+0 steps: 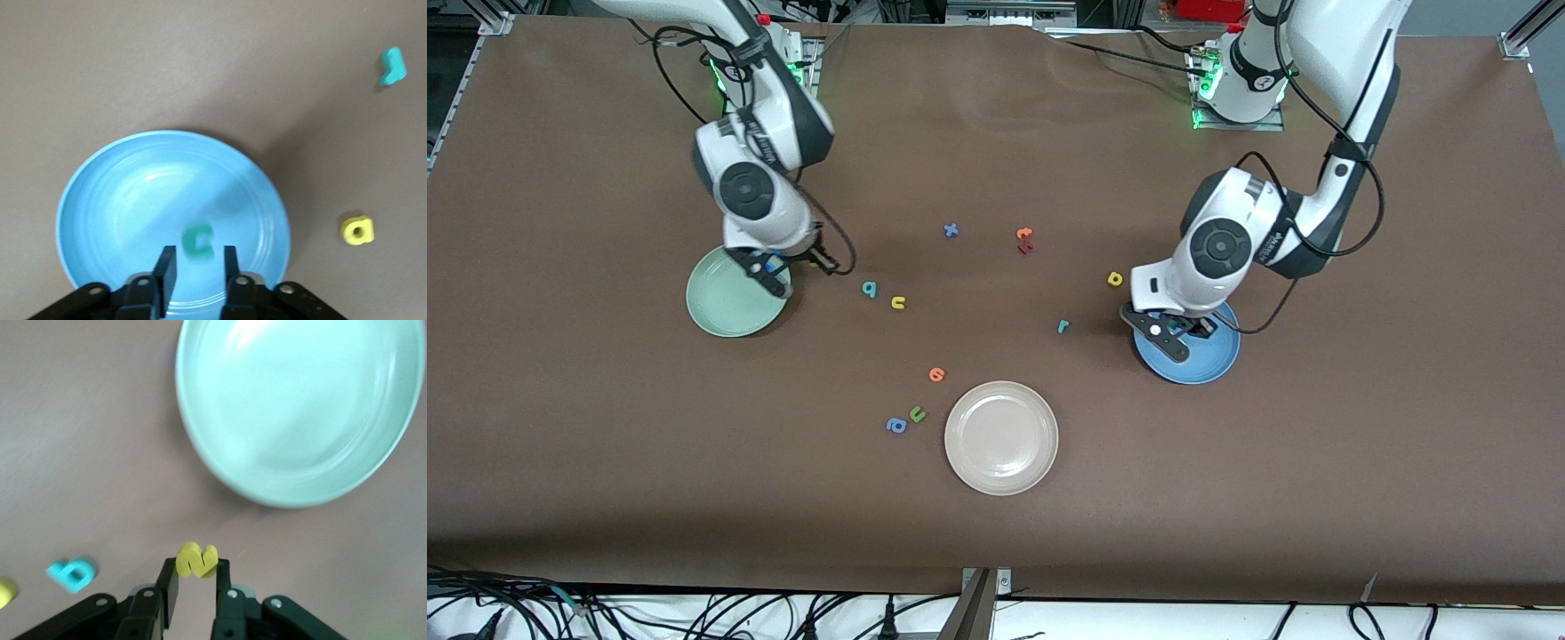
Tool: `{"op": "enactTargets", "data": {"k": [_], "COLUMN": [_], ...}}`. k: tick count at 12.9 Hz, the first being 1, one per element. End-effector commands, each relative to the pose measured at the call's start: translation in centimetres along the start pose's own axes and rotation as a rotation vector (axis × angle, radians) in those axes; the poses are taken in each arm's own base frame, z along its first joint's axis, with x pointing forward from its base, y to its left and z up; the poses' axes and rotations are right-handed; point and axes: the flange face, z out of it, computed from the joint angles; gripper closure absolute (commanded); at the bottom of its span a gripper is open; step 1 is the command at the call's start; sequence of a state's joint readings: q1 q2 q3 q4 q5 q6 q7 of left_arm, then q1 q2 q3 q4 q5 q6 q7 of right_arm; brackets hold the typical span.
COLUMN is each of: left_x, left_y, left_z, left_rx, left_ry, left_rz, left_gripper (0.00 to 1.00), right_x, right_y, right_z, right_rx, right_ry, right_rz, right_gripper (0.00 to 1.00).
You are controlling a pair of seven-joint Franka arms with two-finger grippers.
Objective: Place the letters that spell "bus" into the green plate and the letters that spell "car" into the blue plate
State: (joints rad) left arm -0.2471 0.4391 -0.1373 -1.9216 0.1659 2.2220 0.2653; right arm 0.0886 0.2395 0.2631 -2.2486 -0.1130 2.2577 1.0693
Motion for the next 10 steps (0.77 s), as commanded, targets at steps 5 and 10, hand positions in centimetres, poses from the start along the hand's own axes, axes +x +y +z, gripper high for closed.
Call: {"op": "enactTargets", "data": {"k": [5,10], "left_x": [1.6,0.4], "left_y": [10.2,12.7], "left_z": [-1.2,2.4], "left_rx": [-0.024,-0.041], "left_ry": [-0.029,-0.021], "left_rz": [-0.082,-0.089], "left_gripper": [0.0,0.03], "right_x": [10.2,12.8], "right_y": [9.4,11.6], "right_z": [3.8,6.1], "right_rx": [-0.049,-0.042], "right_ry": [-0.059,-0.056], "right_rz": [-0.284,-0.364], "right_gripper": [0.98,0.59]}}
